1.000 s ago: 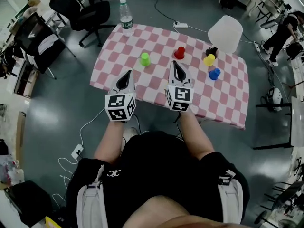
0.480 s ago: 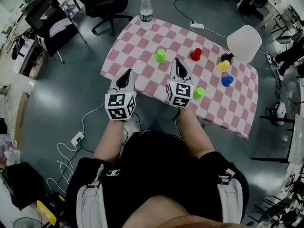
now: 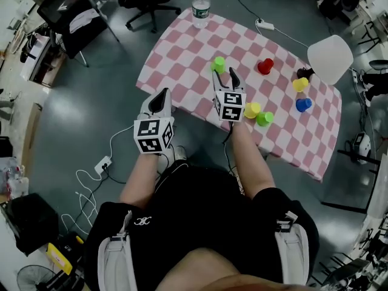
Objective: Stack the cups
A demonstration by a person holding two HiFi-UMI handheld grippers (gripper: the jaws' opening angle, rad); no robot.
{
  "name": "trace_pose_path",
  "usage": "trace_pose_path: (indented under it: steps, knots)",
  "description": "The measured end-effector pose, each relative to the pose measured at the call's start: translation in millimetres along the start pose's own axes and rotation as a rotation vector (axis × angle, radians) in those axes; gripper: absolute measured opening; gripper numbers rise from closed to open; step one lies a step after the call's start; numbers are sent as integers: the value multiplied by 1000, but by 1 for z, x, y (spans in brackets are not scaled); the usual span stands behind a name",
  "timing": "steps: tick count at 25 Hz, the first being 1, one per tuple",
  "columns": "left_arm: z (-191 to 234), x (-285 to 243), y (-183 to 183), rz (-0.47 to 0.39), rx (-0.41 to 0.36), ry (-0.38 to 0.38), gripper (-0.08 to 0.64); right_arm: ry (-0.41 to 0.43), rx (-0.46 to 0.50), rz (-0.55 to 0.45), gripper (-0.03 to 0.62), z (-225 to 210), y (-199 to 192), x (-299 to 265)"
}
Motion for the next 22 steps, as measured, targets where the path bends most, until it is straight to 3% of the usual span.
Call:
trace_pose_path:
  steps: [5,13,22]
  knots:
    - [21,-3,-10,25,25,34,15,-25,20,77,256,7,-26,-34]
    - [45,-10,-26,77,37,97,15,-66,-55,179,258,-5,-67,-86]
    - [53,-14,-38,125,24,123,15,-87,-68,243,256,-9,-96,-121]
Point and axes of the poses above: the fingertips, and each gripper's own axes: x backward along the fingers, z to its left, y out of its top, the point moved 7 cm from there along x, backward along the fingers, and after that the axes turned 11 degrees about -y, right-handed, at the moved point
